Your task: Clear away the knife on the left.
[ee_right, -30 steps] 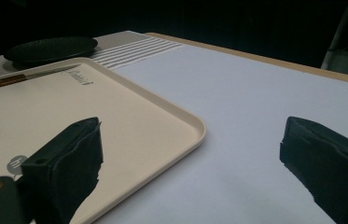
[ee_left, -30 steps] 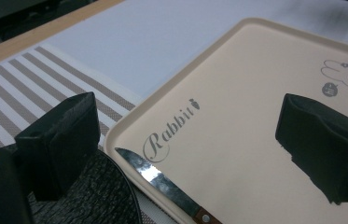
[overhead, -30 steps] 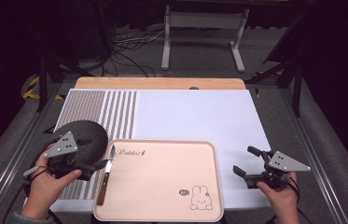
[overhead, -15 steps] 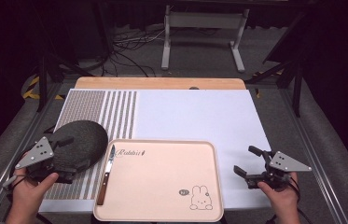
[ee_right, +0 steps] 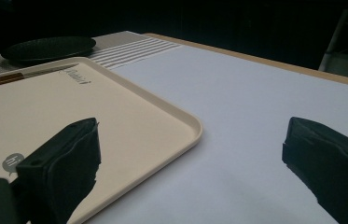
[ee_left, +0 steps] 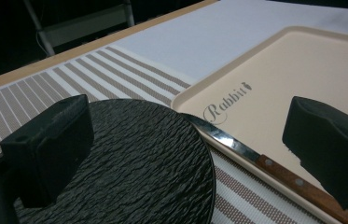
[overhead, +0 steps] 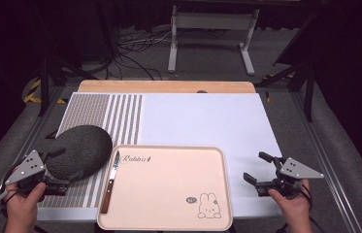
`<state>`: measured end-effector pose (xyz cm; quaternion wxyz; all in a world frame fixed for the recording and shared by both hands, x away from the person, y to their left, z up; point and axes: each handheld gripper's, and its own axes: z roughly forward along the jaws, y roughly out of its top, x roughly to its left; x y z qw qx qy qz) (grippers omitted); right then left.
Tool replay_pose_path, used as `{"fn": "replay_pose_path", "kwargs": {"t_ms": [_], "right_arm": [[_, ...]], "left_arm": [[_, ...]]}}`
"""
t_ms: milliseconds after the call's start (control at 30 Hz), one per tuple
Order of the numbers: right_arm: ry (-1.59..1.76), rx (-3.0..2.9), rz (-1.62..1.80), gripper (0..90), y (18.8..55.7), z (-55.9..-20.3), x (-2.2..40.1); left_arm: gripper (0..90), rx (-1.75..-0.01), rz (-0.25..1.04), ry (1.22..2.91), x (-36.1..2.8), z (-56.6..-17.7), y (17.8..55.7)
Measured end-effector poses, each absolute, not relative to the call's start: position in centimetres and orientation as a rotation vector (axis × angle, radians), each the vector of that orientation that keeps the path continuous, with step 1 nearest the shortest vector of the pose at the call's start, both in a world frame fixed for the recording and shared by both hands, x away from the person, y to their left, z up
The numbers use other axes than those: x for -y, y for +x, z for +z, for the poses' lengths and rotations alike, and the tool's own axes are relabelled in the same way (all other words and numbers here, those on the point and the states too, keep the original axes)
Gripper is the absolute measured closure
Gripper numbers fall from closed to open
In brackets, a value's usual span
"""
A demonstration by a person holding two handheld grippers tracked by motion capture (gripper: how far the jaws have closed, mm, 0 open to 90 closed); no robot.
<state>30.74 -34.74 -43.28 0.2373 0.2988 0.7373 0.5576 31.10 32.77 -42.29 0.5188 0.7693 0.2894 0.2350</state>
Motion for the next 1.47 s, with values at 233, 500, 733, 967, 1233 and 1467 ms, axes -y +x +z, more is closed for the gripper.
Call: {"fn": "replay_pose_path", "kwargs": {"t_ms": [233, 500, 733, 967, 1233, 1467], "right_arm": [[0.837, -2.018, 1.532, 4.8, 30.8, -43.7, 35.2], [0.860, -2.011, 1.532, 4.8, 31.0, -44.1, 35.6], [0.868, -2.026, 1.521, 4.7, 31.1, -44.5, 35.6], [0.881, -2.042, 1.515, 4.7, 31.2, -44.8, 35.5], [0.881, -2.033, 1.520, 4.7, 31.2, -44.8, 35.6], [0.887, -2.033, 1.520, 4.7, 31.2, -44.8, 35.6]], "left_arm": [[2.8, -0.695, 0.552, 1.851, -33.4, -43.6, 31.1], [2.6, -0.734, 0.486, 1.856, -34.1, -45.3, 31.0], [2.5, -0.779, 0.420, 1.824, -34.6, -46.3, 31.1], [2.5, -0.826, 0.410, 1.823, -34.9, -46.8, 31.2], [2.6, -0.825, 0.419, 1.831, -34.9, -46.8, 31.1], [2.4, -0.822, 0.433, 1.834, -34.7, -46.3, 30.9]]}}
